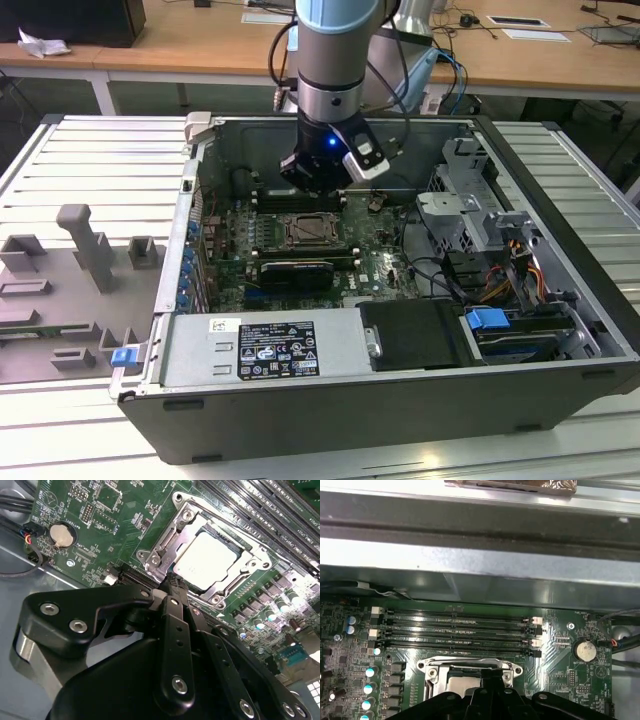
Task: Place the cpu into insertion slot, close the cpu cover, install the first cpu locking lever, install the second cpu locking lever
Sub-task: 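Install the second cpu locking lever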
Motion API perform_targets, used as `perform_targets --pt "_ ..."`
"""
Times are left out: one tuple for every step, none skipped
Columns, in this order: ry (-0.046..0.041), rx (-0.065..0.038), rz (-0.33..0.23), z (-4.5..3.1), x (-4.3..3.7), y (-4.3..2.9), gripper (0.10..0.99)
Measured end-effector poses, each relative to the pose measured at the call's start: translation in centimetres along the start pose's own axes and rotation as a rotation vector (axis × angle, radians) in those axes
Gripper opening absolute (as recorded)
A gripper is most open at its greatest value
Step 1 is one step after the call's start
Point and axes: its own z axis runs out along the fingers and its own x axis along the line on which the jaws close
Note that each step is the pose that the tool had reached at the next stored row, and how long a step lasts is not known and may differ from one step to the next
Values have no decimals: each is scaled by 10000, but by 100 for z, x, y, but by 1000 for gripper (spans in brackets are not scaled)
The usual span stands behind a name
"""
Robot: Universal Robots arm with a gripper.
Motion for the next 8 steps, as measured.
perform_targets --pt "0 0 0 -1 1 -6 106" --pt "0 0 2 -2 1 -10 106" --pt "1 2 1 -6 1 -10 106" --pt "1 2 0 -13 0 -9 106" --pt "0 0 0 -28 -1 -7 106" --pt "0 1 0 -40 -1 -6 106" --pt "0 1 1 -58 -2 -4 106" --pt "0 0 0 -76 -3 -2 106"
